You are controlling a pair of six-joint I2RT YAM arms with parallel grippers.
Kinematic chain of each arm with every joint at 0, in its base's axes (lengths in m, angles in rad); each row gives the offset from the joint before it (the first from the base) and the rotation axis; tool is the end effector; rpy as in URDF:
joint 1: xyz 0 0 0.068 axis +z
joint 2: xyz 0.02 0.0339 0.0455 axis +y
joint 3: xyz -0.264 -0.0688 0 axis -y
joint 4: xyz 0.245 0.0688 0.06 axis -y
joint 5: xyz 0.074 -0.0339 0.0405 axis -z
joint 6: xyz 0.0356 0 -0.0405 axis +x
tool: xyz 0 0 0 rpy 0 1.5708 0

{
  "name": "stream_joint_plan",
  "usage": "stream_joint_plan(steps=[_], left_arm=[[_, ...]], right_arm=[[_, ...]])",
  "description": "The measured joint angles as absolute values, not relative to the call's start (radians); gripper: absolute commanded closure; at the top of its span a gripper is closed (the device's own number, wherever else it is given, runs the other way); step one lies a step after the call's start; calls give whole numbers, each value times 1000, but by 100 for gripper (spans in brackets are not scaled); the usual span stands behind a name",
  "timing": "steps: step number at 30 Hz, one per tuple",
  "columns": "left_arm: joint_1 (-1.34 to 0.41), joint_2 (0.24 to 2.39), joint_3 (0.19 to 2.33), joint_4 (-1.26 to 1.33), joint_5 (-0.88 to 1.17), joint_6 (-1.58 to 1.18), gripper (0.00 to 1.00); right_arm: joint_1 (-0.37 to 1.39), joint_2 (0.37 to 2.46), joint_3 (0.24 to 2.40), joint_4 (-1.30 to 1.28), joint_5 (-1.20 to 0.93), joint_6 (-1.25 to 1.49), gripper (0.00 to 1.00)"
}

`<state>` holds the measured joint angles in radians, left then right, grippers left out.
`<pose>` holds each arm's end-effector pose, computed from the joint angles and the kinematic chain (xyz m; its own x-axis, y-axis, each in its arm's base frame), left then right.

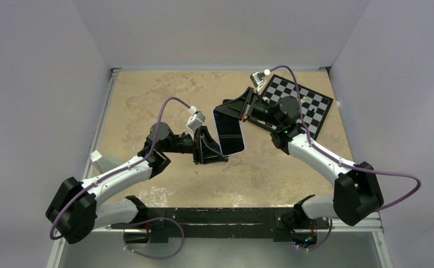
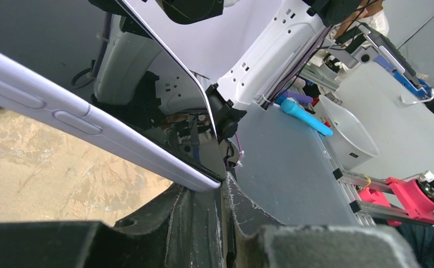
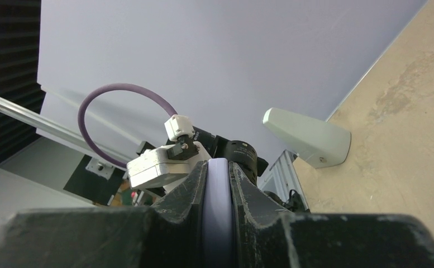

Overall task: Take the phone out of the phone case
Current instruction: Remove the phone case from the phone.

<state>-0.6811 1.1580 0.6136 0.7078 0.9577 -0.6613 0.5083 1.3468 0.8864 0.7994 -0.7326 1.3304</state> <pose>0.1743 -0.1788 0.2951 -0.5078 -0.0433 -0.8604 0.8583 -0.1111 -0.5010 0.2525 0.1679 0.3492 -0.8174 0.3712 -0.4405 -0.4995 -0.0757 0.8630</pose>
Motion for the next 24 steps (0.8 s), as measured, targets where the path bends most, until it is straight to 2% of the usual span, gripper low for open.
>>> stream_joint_plan(steps=[6, 13, 24], left_arm=[[-683, 1208, 633, 740, 968, -687, 100], [-667, 1292, 651, 851, 1010, -794, 100], [-654, 1285, 709, 598, 931, -713, 100]], right_arm=[[506, 1304, 886, 773, -729, 1290, 100], [491, 1250, 838, 884, -713, 1282, 100], [472, 1244, 710, 1152, -629, 1444, 100]])
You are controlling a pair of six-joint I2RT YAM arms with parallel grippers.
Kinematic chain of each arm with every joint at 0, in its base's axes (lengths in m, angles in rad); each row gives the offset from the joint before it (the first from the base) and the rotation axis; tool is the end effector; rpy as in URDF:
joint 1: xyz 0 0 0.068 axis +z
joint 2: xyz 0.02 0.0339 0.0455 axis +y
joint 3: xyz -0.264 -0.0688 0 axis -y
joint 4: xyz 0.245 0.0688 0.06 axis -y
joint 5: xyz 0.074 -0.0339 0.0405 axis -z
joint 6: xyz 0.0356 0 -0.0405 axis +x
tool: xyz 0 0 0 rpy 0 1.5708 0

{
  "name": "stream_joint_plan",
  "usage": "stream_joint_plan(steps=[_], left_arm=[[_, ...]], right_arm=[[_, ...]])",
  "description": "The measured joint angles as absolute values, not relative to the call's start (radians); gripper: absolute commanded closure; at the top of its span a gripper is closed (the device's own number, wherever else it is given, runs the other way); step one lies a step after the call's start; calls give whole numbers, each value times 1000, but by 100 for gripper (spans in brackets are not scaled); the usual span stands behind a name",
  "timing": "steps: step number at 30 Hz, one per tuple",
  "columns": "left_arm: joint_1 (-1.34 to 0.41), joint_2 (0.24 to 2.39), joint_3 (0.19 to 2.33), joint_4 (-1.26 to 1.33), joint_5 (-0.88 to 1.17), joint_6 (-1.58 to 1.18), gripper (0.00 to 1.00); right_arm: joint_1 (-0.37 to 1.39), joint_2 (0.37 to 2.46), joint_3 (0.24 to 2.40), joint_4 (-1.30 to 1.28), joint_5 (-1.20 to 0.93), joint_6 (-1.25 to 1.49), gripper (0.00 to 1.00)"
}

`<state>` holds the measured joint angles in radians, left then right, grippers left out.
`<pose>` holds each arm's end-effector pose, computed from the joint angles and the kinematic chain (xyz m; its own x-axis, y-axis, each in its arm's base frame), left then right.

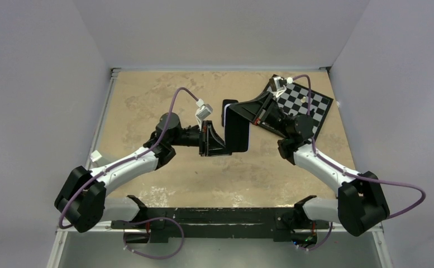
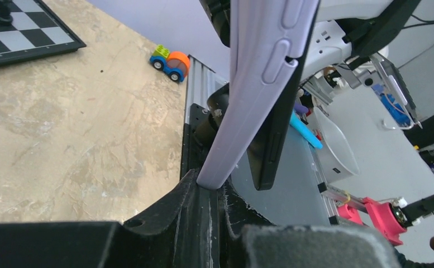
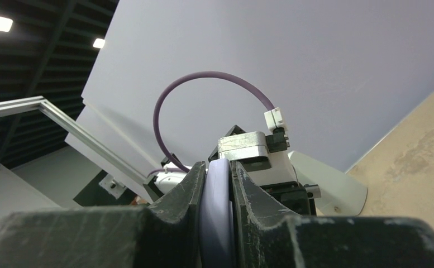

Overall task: Take the phone out of the phone case
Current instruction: Remove the phone case from the phone.

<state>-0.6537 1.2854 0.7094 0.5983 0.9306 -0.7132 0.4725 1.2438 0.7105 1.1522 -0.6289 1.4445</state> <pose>0.2042 -0.1924 0.2858 -0.6407 -0.0015 -0.7678 0.7677 -0.0190 -0.6406 0.2223 0.1372 0.3503 -0.7233 0.5313 -0.4412 -0.6126 -0.1987 0.7650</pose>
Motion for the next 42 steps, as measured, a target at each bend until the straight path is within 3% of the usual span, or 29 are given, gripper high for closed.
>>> stream_joint_plan(steps=[4, 7, 12, 14, 20, 24, 32, 42], left_arm=[[-645, 1278, 734, 517, 902, -705, 100], [-639, 1262, 745, 448, 886, -706, 80], [-638, 1139, 732, 308, 776, -694, 59], [-637, 1065, 712, 253, 714, -676, 55], [-603, 888, 682, 133, 632, -667, 54], [-611, 854, 648, 256, 646, -814, 54], [-670, 1008, 611, 562, 625, -1154, 56], [-684, 1023, 585, 635, 598, -1245, 55]], right_arm=[[469, 1264, 710, 1192, -619, 1448, 100], [468, 1284, 710, 1205, -612, 1442, 100], [459, 1291, 711, 1168, -579, 1423, 100], [447, 1288, 712, 1142, -574, 1422, 100], [413, 1280, 719, 1021, -619, 1406, 100], [410, 1290, 719, 1009, -617, 1405, 100], [410, 1310, 719, 1001, -593, 1414, 100], [410, 1309, 719, 982, -588, 1414, 100]])
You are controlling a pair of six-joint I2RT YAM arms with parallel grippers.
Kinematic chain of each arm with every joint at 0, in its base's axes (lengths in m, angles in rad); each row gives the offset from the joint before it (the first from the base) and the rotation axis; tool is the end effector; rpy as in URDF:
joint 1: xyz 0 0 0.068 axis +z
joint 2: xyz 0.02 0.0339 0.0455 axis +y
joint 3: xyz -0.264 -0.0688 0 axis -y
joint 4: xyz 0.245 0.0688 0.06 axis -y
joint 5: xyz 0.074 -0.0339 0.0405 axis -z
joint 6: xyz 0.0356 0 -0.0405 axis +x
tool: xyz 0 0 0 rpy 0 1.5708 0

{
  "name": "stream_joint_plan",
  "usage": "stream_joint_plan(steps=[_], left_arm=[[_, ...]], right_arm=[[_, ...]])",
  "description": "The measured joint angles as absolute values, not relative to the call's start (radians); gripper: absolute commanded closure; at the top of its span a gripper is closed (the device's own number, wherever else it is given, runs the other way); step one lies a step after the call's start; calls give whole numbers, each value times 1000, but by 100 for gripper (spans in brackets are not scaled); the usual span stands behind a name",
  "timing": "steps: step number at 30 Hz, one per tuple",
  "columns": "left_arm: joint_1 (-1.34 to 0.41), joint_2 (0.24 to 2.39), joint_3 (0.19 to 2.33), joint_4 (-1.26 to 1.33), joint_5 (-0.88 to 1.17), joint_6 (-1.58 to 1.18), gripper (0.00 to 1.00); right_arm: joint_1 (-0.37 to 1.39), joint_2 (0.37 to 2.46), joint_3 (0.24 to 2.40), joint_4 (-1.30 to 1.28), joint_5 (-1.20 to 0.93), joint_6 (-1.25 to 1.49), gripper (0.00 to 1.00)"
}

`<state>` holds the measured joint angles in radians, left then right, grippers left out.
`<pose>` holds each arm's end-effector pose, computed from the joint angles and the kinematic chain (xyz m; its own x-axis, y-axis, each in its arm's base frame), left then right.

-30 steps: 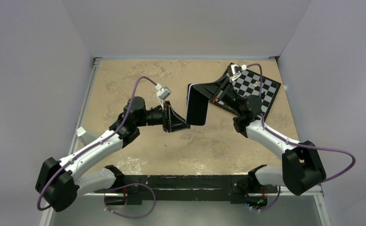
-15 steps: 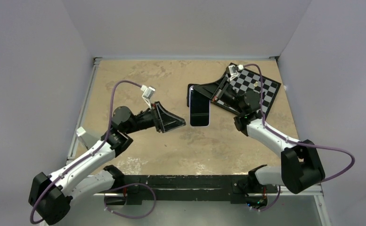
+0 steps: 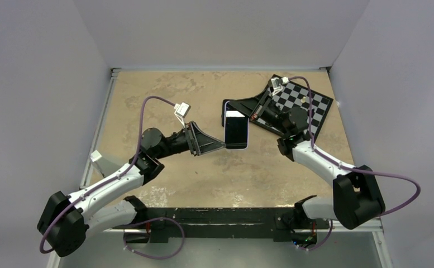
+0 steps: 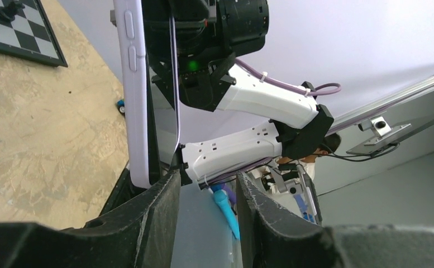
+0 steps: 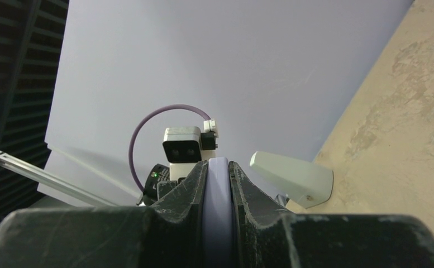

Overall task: Take the phone out of the phone case
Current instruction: Remove the phone case from the phone.

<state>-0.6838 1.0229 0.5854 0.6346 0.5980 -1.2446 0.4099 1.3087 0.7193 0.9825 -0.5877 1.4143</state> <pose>0.1666 -0.1616 0.3097 -0.8513 -0.3161 -0.4187 0.4482 -0.0237 -0.8936 0.2529 0.1314 0.3219 -0.7368 0.5761 -0.3538 -0.4719 -0.0636 0.8793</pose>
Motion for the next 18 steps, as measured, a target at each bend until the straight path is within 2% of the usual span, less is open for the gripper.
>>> stream_joint_plan(steps=[18], left_arm=[[-703, 1034, 540, 653, 581, -1246, 53]], right_arm=[[408, 1287, 719, 968, -571, 1414, 100]])
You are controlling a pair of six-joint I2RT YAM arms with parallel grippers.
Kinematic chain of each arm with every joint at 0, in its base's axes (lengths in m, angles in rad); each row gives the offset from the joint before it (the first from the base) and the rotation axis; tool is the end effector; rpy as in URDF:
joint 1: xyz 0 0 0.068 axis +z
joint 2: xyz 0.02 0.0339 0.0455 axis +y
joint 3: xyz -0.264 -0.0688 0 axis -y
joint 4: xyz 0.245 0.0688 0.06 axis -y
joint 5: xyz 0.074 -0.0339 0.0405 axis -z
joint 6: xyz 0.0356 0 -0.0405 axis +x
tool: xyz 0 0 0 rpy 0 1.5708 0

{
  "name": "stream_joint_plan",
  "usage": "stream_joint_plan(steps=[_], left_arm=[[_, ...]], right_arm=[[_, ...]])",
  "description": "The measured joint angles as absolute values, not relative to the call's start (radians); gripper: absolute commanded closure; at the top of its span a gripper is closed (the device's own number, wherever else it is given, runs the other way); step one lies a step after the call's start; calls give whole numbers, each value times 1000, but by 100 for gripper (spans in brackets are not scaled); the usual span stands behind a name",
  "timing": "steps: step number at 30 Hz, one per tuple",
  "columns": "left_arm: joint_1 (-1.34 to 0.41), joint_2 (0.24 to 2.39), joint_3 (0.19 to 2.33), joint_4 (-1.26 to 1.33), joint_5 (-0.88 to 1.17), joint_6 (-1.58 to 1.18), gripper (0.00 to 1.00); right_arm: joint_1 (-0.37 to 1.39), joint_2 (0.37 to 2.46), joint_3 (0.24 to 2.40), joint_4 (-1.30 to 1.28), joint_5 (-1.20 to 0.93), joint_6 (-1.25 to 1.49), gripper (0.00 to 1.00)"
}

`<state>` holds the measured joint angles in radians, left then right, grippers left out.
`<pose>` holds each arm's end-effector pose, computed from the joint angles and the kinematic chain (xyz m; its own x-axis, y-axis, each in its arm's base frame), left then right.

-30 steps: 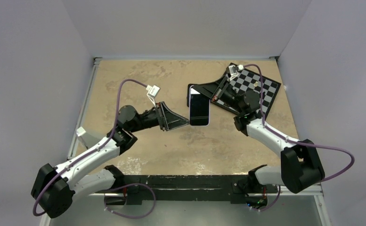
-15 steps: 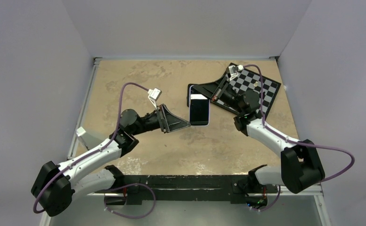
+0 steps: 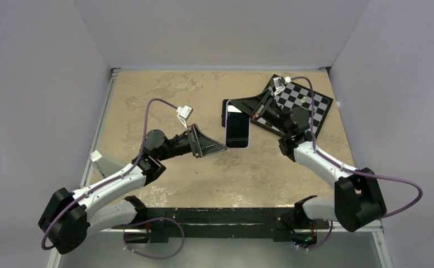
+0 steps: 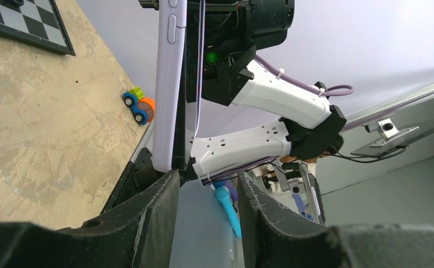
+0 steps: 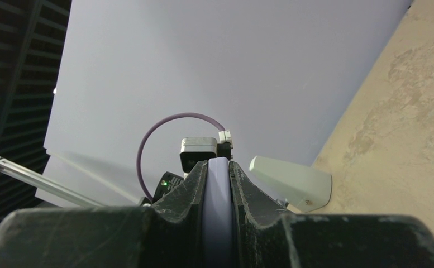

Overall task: Take the phone out of the phone case
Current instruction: Remove the phone case from the phone.

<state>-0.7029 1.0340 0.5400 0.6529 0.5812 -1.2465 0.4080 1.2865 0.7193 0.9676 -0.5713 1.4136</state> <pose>0.1641 -0.1646 0.2934 -0.8657 -0.3049 -0.3970 0.4184 -0.0054 -0.9083 0.2499 0.1290 0.3264 -0.7251 0.5917 -0.3523 -0.4772 -0.0628 0.8766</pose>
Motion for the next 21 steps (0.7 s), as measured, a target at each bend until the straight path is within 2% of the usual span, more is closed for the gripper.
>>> stream_joint_plan(steps=[14, 21], left_arm=[[-702, 1100, 561, 667, 576, -1284, 54], [-709, 1139, 590, 665, 580, -1298, 54]], right_arm=[[406, 1287, 717, 967, -560, 1387, 100], [420, 1289, 691, 1061, -541, 1416, 100]])
